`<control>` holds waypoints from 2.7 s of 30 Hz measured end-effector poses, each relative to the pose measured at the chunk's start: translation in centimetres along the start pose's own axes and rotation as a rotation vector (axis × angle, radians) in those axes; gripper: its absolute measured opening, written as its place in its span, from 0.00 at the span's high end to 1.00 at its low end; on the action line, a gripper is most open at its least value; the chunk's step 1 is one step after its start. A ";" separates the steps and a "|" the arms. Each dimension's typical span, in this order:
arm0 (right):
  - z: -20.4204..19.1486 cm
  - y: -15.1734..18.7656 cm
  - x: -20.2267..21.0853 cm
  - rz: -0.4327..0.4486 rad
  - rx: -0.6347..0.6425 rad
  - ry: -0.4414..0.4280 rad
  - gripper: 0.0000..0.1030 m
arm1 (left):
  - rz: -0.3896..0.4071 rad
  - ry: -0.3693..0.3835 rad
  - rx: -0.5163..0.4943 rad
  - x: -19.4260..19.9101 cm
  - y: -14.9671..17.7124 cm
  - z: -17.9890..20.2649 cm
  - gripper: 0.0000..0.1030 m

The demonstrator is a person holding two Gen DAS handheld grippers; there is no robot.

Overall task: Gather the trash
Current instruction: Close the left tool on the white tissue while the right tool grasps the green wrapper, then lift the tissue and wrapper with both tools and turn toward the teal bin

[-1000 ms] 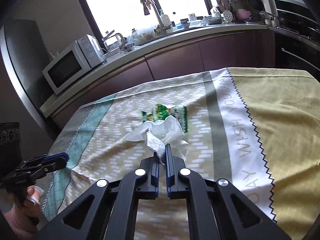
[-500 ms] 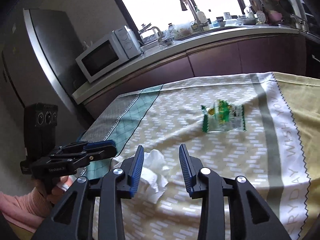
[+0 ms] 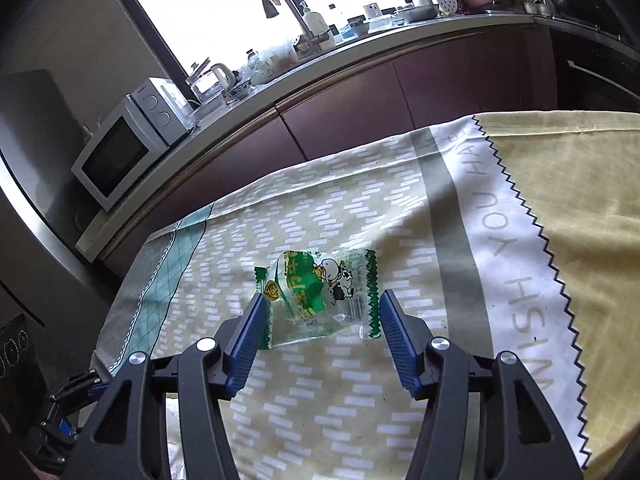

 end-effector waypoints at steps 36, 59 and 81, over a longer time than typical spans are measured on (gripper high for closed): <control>-5.7 4.1 7.9 0.107 0.072 -0.213 0.78 | 0.101 -0.094 -0.003 7.1 2.9 0.7 0.96; -11.3 5.9 9.2 0.124 0.121 -0.265 0.78 | 0.189 -0.164 0.034 14.6 6.0 -1.8 0.96; -15.1 6.8 9.5 0.122 0.137 -0.334 0.78 | 0.240 -0.222 0.078 18.9 7.4 -3.8 0.96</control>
Point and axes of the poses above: each gripper's, at about its wrist camera, not at the fingertips, and x roughly against the way its jaws point, z to its right, y to its underside, the point moved 1 cm from there along -x, roughly the way its jaws point, and after that the axes turned 12 degrees about y, right-handed, at the moved point
